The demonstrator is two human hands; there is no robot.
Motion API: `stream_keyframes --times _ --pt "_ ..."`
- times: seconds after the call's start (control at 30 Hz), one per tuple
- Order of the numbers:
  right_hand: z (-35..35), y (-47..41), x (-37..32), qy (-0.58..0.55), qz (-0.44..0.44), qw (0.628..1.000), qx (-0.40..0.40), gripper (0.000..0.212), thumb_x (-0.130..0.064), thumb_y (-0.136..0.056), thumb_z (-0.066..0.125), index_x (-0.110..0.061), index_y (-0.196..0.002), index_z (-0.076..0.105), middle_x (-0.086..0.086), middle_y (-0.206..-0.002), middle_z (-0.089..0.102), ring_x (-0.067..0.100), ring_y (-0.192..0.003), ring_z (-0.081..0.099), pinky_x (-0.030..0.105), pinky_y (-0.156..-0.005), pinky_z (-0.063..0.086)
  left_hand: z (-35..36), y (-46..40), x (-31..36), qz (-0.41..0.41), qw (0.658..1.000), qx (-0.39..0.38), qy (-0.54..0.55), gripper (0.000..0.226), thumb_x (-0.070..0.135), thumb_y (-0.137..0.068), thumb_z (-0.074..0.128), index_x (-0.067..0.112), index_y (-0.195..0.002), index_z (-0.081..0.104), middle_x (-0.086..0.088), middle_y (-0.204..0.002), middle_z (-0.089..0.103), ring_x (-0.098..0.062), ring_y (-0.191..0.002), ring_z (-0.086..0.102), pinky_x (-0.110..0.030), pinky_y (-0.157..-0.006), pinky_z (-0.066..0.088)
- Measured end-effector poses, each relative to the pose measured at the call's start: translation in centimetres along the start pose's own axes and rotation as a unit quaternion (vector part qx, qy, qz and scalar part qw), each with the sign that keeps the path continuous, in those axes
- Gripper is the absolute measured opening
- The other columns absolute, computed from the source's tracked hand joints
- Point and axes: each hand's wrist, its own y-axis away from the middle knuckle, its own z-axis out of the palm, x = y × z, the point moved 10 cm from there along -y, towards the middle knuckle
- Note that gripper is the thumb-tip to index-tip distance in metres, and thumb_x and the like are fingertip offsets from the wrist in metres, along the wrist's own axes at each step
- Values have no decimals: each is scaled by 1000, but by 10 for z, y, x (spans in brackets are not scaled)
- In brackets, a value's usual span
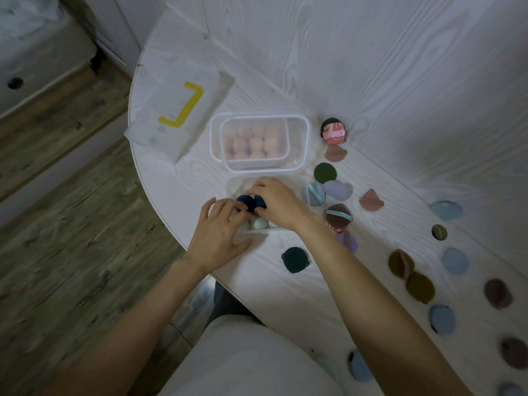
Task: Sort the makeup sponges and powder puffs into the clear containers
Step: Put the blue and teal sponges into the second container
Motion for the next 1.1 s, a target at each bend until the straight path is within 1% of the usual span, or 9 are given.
stream_keyframes --times 0.1,0.23,0.4,0.53,0.67,0.77,0.9,1.0,1.1 --pt "-5 4 12 8 9 1000 0 55 -12 -82 65 -16 -133 48 5 -132 50 24 -122 40 34 -101 37 -18 -8 -8 -27 997 38 68 39 45 -80 53 21 -109 60 3 -111 58 -19 -110 48 -46 -103 30" --pt "-6 8 13 94 -6 996 0 51 -21 -84 64 -17 -132 49 2 -126 57 25 -115 40 31 -96 34 -13 -27 -17 -45 999 3 -5 43 44 -84 43 17 -112 61 0 -110 62 -25 -110 52 -49 -106 27" --pt "-12 9 12 94 -9 995 29 35 -21 -89 56 -17 -124 57 2 -119 63 24 -110 46 32 -95 33 10 -30 -16 -32 997 -50 -44 33 27 -82 65 14 -112 63 -4 -109 64 -27 -111 55 -56 -109 18" --pt "-8 13 13 110 -7 994 22 36 -25 -88 57 -20 -123 56 0 -118 62 24 -109 46 34 -93 33 7 -30 -16 -42 998 -37 -39 27 24 -83 65 15 -109 64 -3 -106 65 -26 -108 56 -56 -110 16" --pt "-11 19 14 60 -3 997 45 38 -23 -85 61 -20 -123 56 -1 -120 60 23 -109 45 33 -93 34 5 -29 -13 -45 998 -25 -27 28 25 -84 64 17 -111 64 -2 -108 64 -26 -108 56 -54 -111 18" --pt "-33 37 14 6 -3 995 100 35 -20 -84 63 -18 -119 58 -2 -118 61 20 -109 46 33 -95 38 -10 -27 -3 -20 1000 20 -1 28 26 -86 55 16 -111 63 -1 -108 64 -25 -105 56 -48 -106 32" --pt "-70 104 25 -65 24 970 232 29 -15 -87 62 -17 -116 61 -3 -115 62 14 -110 50 27 -95 41 -35 -15 46 79 987 86 111 29 17 -89 55 10 -116 61 -5 -112 62 -19 -102 53 -27 -87 43" --pt "-62 168 56 -84 111 950 278 28 -15 -88 61 -19 -116 60 -3 -117 61 12 -108 52 24 -92 42 -13 -2 93 149 978 11 147 30 23 -91 49 11 -116 60 -6 -111 61 -17 -96 54 -22 -77 43" --pt "-35 228 91 -73 201 929 302 25 -13 -87 62 -16 -111 63 2 -110 64 21 -102 55 27 -87 40 37 7 117 174 972 -106 117 36 27 -88 53 15 -122 57 -6 -119 59 -23 -104 55 -31 -79 49"
